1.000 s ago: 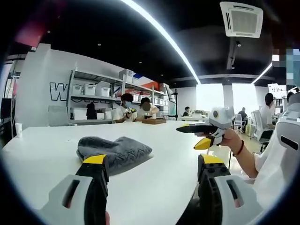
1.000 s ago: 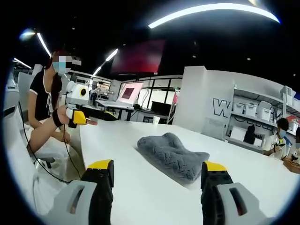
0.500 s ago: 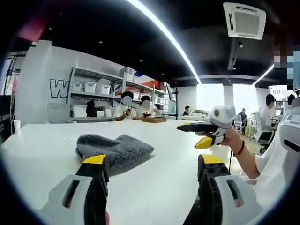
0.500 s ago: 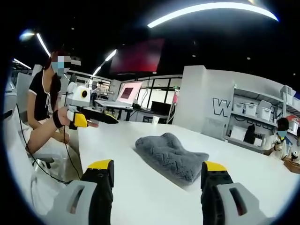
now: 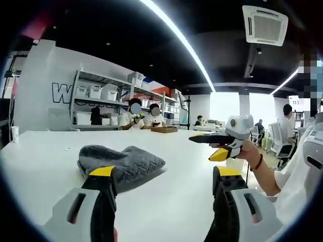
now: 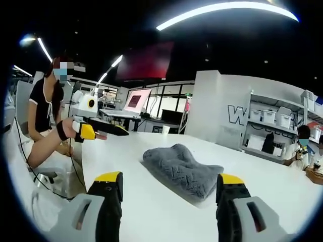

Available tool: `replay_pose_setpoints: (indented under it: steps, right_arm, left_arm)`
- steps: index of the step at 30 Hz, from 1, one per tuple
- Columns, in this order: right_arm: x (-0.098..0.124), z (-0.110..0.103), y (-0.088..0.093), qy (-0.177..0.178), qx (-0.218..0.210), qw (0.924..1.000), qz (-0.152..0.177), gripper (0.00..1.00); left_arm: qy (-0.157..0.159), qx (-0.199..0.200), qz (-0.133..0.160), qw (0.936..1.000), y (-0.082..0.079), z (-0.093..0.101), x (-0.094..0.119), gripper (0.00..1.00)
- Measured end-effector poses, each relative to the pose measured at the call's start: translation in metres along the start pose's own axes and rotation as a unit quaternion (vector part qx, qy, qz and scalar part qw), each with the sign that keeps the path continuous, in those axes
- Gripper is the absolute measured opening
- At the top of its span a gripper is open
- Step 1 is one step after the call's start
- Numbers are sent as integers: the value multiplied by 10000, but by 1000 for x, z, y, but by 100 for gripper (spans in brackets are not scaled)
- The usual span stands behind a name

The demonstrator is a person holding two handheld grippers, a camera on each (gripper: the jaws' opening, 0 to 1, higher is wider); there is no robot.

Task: Open the folded towel by lifting each exposed corner and separating the folded layers until the towel lies flat within the target outline without major curled edges

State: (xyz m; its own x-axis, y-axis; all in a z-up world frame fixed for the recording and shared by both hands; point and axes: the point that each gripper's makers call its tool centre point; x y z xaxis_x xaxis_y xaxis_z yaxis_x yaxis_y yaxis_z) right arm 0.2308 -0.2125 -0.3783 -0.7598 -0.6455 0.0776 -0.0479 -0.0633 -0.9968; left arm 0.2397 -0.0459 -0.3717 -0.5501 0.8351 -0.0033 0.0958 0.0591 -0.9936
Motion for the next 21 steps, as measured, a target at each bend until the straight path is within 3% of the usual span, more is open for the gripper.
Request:
replay_pose_setpoints:
  steps: [21]
  right_arm:
    - [-11,9,2,-20,-68,9999,-111,72]
  left_arm:
    - [101,-29,-70,9999,-5,-3,-12,76]
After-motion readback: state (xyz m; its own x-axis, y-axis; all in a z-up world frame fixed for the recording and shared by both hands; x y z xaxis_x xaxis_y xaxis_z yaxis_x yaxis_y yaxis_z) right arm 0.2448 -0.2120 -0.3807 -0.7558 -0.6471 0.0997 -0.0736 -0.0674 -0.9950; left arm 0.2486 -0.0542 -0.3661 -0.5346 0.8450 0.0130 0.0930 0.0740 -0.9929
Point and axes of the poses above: the point that each gripper's makers call its tool centre point, and the gripper's own axes: x roughly backward along the fingers, z roughly to its right, y roughly out of its underside, and after that the axes turned 11 degrees about -x, right-handed
